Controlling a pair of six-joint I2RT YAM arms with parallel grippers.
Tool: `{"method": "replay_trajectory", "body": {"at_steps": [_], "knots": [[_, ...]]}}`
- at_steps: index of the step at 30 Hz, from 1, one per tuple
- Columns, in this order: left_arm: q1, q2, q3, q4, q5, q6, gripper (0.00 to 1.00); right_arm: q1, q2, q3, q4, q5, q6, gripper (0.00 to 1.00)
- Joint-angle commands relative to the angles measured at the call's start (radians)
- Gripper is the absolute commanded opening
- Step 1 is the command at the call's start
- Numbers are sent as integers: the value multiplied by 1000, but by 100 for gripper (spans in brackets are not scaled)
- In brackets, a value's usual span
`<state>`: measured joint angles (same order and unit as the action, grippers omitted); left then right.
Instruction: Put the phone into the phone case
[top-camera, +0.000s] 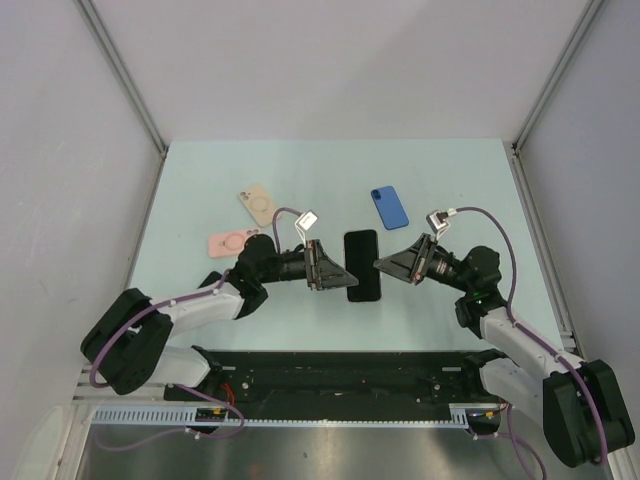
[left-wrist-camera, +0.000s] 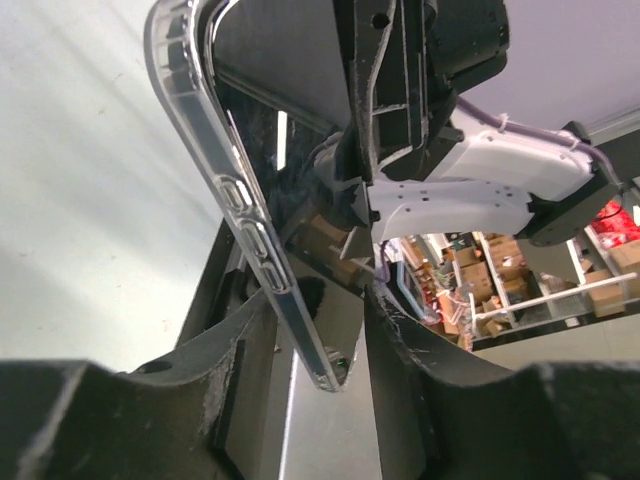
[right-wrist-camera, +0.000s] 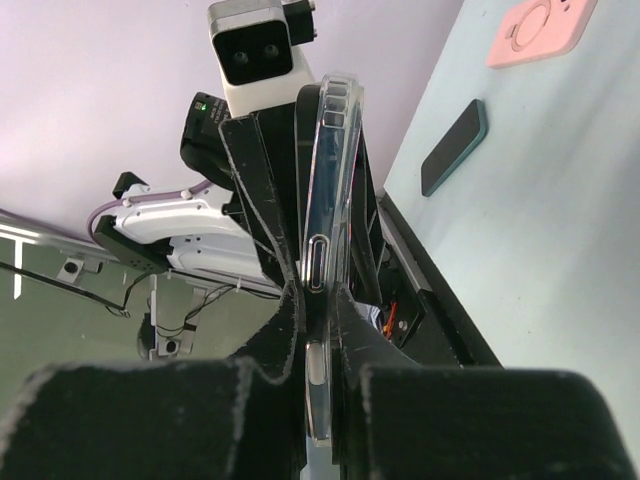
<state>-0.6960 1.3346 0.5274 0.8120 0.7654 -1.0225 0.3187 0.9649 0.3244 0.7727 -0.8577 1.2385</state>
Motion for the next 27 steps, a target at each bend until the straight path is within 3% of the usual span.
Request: {"method": "replay_trajectory", "body": {"at_steps": [1, 4, 9, 15, 16, 17, 19, 23, 27], "knots": [[-7, -5, -7, 116, 22, -28, 49, 14, 3, 10, 123, 6, 33, 0], [-7, 5, -1, 130, 26, -39, 51, 14, 15, 10, 177, 9, 70, 0], [-11, 35, -4, 235, 44, -106, 43, 28, 40, 8, 191, 8, 72, 1], [-13, 66, -18, 315, 45, -151, 18, 39, 47, 2, 160, -3, 35, 5], [-11, 66, -20, 325, 43, -157, 9, 39, 49, 2, 151, -10, 20, 7], [-11, 66, -21, 329, 40, -160, 6, 40, 49, 2, 136, -17, 10, 10], [-11, 46, -24, 308, 26, -153, 0, 39, 44, -1, 113, -41, -10, 26], [-13, -27, -9, 141, -37, -65, 0, 42, 2, -18, 17, -60, -80, 58], [-11, -89, 28, 13, -81, -2, 0, 56, -69, -28, -84, -70, -157, 63]]}}
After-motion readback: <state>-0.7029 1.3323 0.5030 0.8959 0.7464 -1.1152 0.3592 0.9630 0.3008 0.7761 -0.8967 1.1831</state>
